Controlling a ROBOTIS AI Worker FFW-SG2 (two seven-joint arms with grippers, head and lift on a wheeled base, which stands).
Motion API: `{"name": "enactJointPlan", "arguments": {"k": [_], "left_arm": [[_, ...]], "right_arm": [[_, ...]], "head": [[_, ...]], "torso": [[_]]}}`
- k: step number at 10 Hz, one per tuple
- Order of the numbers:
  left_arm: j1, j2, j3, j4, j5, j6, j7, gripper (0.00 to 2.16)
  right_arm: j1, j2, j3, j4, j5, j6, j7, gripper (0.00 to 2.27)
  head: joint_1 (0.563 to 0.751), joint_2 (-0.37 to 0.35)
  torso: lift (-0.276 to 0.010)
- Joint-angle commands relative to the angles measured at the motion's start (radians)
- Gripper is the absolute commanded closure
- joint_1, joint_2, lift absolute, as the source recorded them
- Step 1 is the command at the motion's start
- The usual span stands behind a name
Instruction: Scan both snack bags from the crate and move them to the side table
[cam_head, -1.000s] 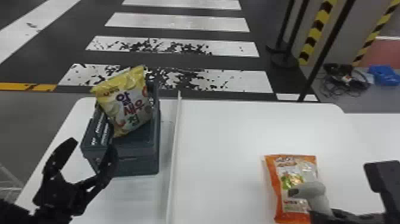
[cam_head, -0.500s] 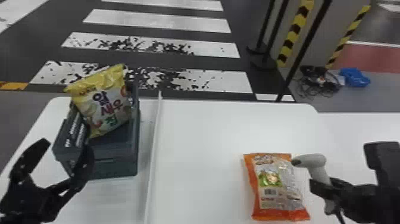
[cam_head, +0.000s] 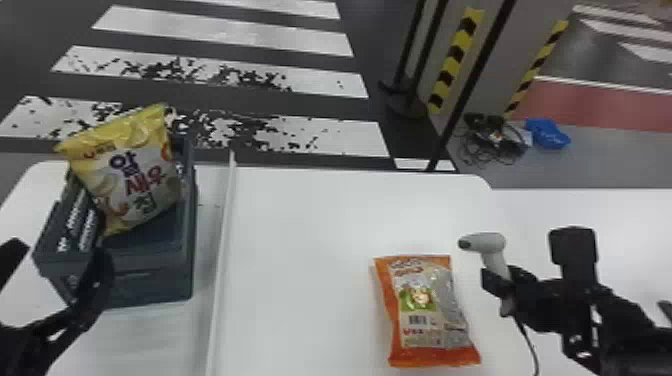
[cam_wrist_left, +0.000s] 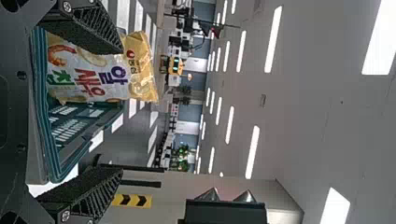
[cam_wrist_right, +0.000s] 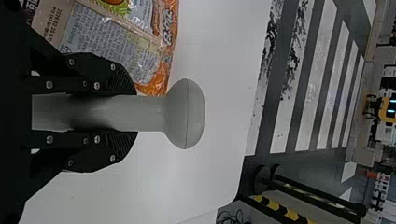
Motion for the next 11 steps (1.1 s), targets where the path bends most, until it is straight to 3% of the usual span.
{"name": "enactJointPlan", "arguments": {"k": [1,4,7,11], "left_arm": [[0.0,-0.003,-0.013,-0.015,-0.021,0.045,0.027,0.1],[0.0,-0.004,-0.032,-0.03,-0.041,0.107,0.081,0.1],[-0.001,-0.004,-0.035,-0.03,-0.041,0.119,0.084,0.1],[-0.008,-0.004,-0.038,-0.03,-0.041,0.128,0.084,0.1]], "right_arm": [[-0.041,-0.011,0.001,0.116,0.0,-0.11,-0.012,2.24],[-0.139,-0.041,0.003,0.335,0.0,-0.242,-0.037,2.24],[-0.244,-0.113,0.004,0.552,-0.023,-0.325,-0.038,2.24],[-0.307,-0.144,0.021,0.742,-0.042,-0.463,-0.032,2.23]], "head": [[0.695,-0.228],[0.695,-0.258],[0.695,-0.303],[0.695,-0.346]], "torso": [[-0.099],[-0.099],[-0.099],[-0.099]]}}
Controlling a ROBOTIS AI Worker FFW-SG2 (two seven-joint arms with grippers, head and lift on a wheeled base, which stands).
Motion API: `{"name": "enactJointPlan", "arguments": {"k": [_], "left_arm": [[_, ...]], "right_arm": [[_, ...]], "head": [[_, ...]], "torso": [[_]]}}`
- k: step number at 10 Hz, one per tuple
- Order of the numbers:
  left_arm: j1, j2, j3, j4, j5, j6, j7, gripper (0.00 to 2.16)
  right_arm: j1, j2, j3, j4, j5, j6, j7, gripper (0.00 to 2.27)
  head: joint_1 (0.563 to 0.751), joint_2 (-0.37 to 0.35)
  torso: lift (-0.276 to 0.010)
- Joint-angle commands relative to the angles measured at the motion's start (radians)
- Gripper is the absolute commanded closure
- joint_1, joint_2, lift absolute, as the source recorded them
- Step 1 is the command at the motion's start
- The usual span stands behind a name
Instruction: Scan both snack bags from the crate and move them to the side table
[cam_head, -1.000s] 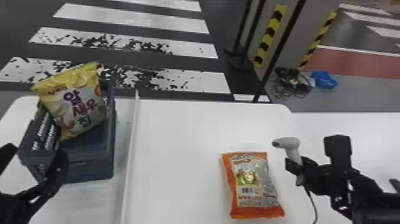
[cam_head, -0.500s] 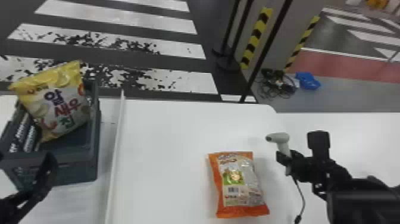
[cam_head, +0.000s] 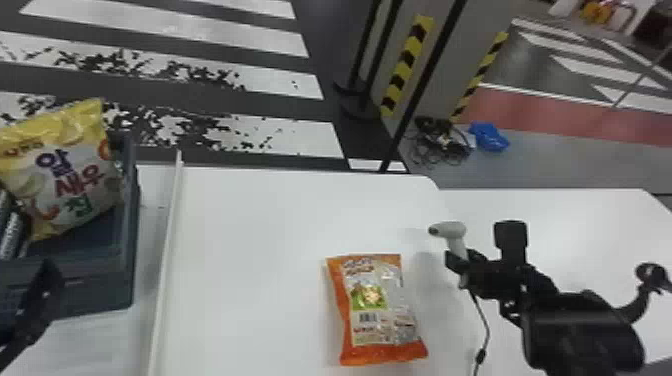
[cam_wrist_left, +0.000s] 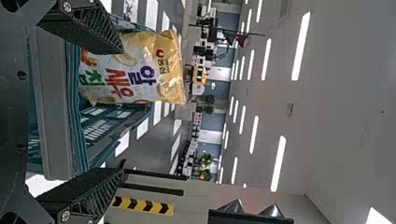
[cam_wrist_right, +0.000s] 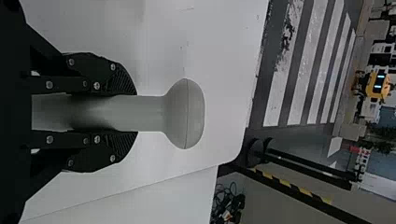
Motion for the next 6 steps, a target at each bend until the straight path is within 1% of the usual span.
{"name": "enactJointPlan", "arguments": {"k": [1,3,6], "left_arm": [[-0.001,0.0,-0.001,0.0,0.0,0.003,0.0,0.1],[-0.001,0.002,-0.001,0.0,0.0,0.0,0.0,0.1],[-0.001,0.002,-0.001,0.002,0.002,0.0,0.0,0.1]], "right_arm": [[-0.02,-0.005,0.012,0.066,-0.002,-0.051,0.0,2.23],[-0.039,-0.012,0.029,0.122,-0.002,-0.069,0.0,2.23],[-0.043,-0.015,0.04,0.151,-0.002,-0.069,-0.003,2.23]], "head": [[0.695,-0.348],[0.695,-0.348],[0.695,-0.35]], "torso": [[-0.099],[-0.099],[-0.099]]}}
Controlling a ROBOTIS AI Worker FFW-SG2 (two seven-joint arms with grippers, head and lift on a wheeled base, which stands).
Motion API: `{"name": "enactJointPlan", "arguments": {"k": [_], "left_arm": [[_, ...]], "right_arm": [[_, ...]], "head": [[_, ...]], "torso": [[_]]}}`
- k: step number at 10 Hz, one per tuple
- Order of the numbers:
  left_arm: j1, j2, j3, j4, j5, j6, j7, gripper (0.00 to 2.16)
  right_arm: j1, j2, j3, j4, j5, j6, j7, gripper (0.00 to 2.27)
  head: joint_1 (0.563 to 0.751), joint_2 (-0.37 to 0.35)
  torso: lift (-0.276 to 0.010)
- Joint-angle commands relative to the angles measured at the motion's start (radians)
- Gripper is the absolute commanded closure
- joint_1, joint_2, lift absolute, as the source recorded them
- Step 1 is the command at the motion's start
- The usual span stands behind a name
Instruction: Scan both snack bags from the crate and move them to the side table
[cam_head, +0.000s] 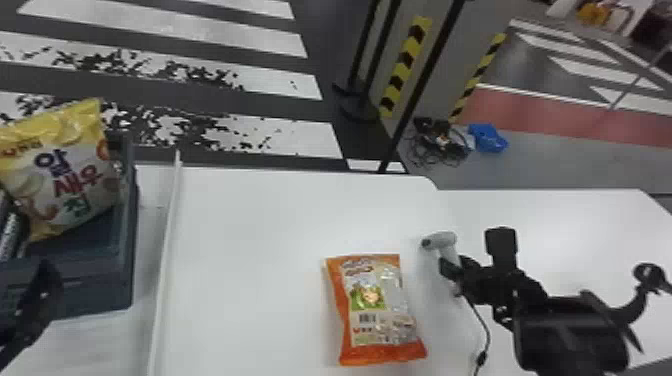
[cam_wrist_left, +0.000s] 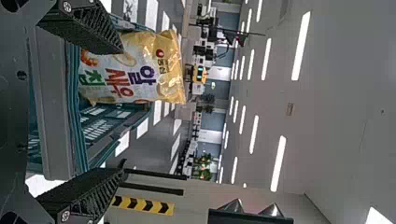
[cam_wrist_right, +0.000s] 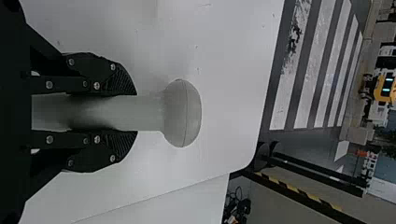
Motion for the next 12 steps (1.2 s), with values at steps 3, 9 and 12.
{"name": "enactJointPlan", "arguments": {"k": [3,9,12], "left_arm": [[0.0,0.002,0.0,0.001,0.002,-0.001,0.0,0.1],[0.0,0.0,0.003,0.002,0.002,-0.001,-0.003,0.1],[0.0,0.002,0.005,0.002,0.002,0.003,-0.003,0.1]], "right_arm": [[-0.003,0.001,0.001,0.018,-0.011,0.0,-0.025,1.86],[0.069,0.009,-0.047,-0.126,-0.058,0.068,-0.077,0.04],[0.209,0.024,-0.151,-0.403,-0.196,0.319,-0.034,0.05]], "head": [[0.695,-0.35],[0.695,-0.35],[0.695,-0.35]], "torso": [[-0.099],[-0.099],[-0.099]]}}
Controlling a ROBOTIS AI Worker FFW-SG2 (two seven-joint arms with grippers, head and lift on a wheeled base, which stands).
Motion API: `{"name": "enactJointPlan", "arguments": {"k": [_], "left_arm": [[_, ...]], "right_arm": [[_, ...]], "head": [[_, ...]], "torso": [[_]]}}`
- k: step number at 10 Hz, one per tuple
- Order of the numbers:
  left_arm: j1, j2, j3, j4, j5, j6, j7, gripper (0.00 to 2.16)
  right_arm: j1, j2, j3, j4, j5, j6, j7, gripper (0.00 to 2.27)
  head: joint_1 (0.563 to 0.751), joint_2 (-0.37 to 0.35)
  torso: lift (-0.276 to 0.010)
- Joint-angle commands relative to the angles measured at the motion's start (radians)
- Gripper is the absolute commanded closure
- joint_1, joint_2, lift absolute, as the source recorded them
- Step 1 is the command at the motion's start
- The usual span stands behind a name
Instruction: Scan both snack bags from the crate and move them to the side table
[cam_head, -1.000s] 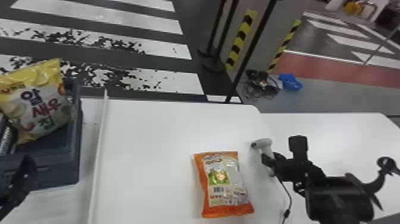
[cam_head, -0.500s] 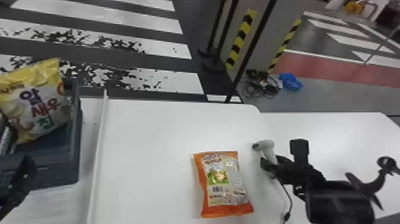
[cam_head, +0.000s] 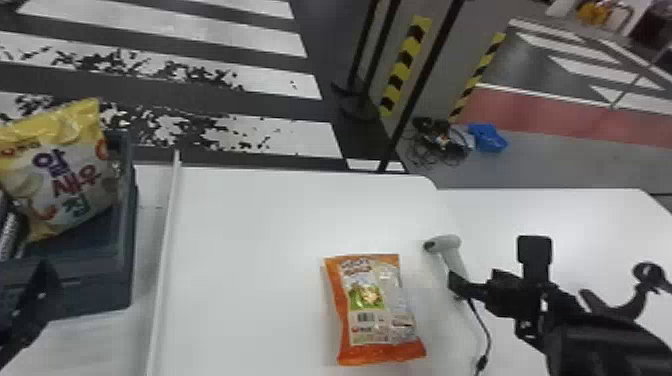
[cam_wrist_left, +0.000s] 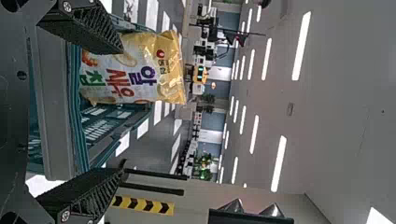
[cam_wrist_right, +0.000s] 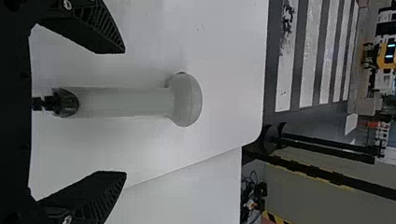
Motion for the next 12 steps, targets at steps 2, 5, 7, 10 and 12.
{"name": "enactJointPlan", "arguments": {"k": [2,5,7,10,12], "left_arm": [[0.0,0.001,-0.001,0.0,0.0,0.001,0.0,0.1],[0.0,0.004,-0.001,0.002,0.002,0.001,0.0,0.1],[0.0,0.004,-0.001,0.003,0.002,0.001,0.0,0.1],[0.0,0.004,-0.003,0.011,0.002,0.001,0.0,0.1],[0.0,0.002,-0.003,0.018,0.002,0.001,-0.002,0.1]], "right_arm": [[0.082,0.019,-0.1,-0.183,-0.181,0.273,0.11,0.05],[0.102,0.033,-0.14,-0.261,-0.274,0.503,0.202,0.06],[0.102,0.034,-0.111,-0.256,-0.274,0.543,0.237,0.06],[0.092,0.034,-0.045,-0.23,-0.251,0.546,0.259,0.06],[0.082,0.034,-0.024,-0.218,-0.245,0.571,0.271,0.06]], "head": [[0.695,-0.35],[0.695,-0.303],[0.695,-0.276],[0.695,-0.239],[0.695,-0.222]], "torso": [[-0.099],[-0.099],[-0.099],[-0.099],[-0.099]]}}
